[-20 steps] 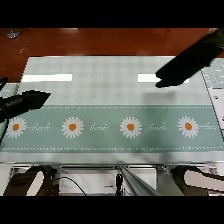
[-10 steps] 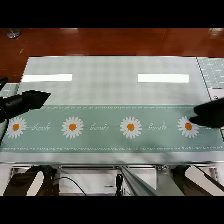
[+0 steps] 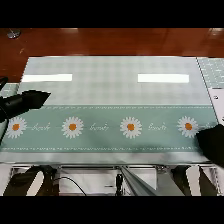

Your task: Fold the shirts.

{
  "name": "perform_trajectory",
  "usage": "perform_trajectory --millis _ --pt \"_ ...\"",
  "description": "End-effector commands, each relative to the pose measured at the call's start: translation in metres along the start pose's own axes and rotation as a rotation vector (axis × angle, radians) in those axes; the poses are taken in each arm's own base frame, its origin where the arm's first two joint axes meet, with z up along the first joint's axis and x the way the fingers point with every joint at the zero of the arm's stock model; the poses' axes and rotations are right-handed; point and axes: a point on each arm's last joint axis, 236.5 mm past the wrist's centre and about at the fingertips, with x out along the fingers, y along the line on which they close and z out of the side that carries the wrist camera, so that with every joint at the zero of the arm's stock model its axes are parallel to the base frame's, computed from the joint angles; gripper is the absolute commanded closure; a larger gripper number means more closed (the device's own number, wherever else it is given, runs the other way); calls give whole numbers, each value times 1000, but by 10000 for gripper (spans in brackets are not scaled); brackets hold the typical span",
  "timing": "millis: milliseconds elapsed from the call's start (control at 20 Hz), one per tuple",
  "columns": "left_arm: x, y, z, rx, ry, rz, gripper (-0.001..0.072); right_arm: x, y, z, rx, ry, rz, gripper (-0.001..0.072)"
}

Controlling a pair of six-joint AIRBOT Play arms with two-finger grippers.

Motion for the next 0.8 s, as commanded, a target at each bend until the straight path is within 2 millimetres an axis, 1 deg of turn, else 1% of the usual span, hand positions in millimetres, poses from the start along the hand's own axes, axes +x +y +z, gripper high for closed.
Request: perform_trajectory --millis 0,50,100,150,200,250,300,350,400,450,500,550,600,650,700,750 --pt "5 4 2 22 1 8 685 20 2 -14 -17 46 6 91" --pt "9 8 1 12 10 11 686 19 6 -7 -24 29 24 91" --pt "13 11 1 4 20 14 686 15 11 6 -24 -11 47 92" --pt "18 14 2 -5 32 17 686 7 23 23 -26 -67 99 92" --pt "23 15 6 -20 42 10 685 -8 51 47 -36 -145 219 92" --pt "28 11 14 -44 42 -14 686 -30 89 69 -66 -222 383 93" --pt "33 3 27 -66 32 -55 685 -62 136 88 -103 -292 581 111" --pt "36 -13 44 -58 15 -121 686 -100 186 98 -144 -340 787 115" --pt "37 -36 66 -39 -4 -206 686 -135 230 96 -211 -363 961 121" --pt "35 -60 86 -8 -21 -277 686 -168 276 81 -321 -365 1114 183" --pt "36 -83 104 43 -32 -321 686 -188 313 55 -448 -346 1202 203" --pt "37 -102 117 106 -36 -339 687 -199 347 15 -642 -336 1243 526" --pt "41 -119 124 182 -28 -342 687 -200 373 -24 -822 -344 1246 687" --pt "47 -129 125 240 -10 -323 687 -192 394 -60 -964 -344 1210 687" --pt "56 -133 119 291 20 -286 687 -173 409 -90 -1094 -356 1110 687" --pt "66 -128 108 320 59 -238 687 -148 417 -110 -1199 -375 978 687"
